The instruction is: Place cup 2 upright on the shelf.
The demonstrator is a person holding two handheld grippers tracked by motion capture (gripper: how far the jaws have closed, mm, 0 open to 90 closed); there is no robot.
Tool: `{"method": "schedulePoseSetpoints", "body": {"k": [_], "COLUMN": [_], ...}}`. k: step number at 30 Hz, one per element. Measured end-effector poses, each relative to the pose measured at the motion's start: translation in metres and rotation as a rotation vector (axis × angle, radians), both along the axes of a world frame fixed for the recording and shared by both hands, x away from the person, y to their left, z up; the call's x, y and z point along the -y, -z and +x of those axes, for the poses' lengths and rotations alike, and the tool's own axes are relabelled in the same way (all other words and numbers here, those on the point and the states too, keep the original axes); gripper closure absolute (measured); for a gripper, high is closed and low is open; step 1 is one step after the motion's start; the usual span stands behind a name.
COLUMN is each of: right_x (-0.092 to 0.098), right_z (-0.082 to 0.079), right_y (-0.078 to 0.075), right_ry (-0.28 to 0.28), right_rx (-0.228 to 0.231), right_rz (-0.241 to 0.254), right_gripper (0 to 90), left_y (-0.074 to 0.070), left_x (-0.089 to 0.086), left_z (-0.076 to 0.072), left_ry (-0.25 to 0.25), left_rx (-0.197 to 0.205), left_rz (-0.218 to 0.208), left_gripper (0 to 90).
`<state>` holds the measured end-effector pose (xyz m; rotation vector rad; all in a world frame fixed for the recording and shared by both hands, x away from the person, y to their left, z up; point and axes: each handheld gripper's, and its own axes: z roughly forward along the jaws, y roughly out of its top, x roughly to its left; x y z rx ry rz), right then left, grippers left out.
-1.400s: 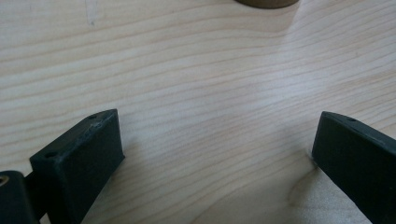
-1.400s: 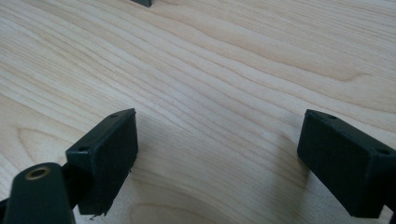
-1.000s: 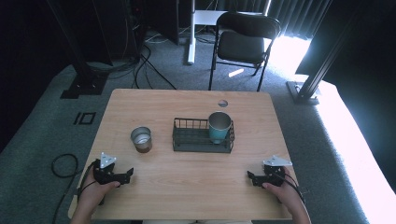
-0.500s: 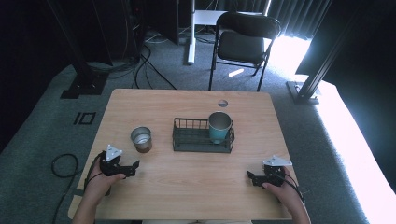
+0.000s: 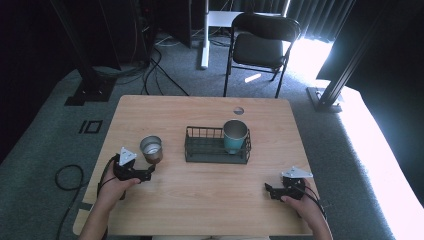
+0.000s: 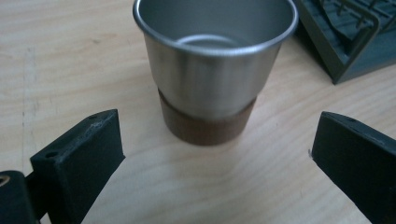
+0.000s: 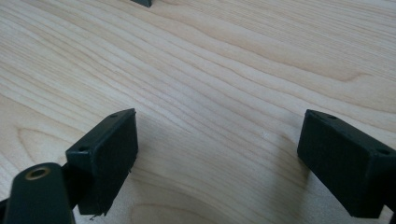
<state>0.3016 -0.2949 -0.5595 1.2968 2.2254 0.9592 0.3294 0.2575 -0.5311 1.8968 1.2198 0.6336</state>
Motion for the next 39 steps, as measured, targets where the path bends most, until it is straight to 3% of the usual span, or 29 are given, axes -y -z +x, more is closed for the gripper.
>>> {"method": "schedulePoseSetpoints", "body": {"k": [12, 24, 39], "right_x": [0.0, 0.0, 0.0], "right_z": [0.0, 0.0, 0.0], "right_y": [0.0, 0.0, 0.0], "right_ry": [-0.001, -0.001, -0.001], "right_rx": [0.001, 0.001, 0.001], "right_rz": [-0.001, 0.0, -0.001], "right_gripper": [11.8, 11.8, 11.8], "left_y": [-0.003, -0.003, 0.0], "left_x": [0.009, 0.013, 0.02], "left_z": [0.015, 0.025, 0.039], "left_ry": [-0.006, -0.046, -0.056], "left_rx": [0.037, 0.095, 0.107], "left_rz": [-0.023, -0.044, -0.039], "left_gripper": [2.6, 2.6, 2.6]}}
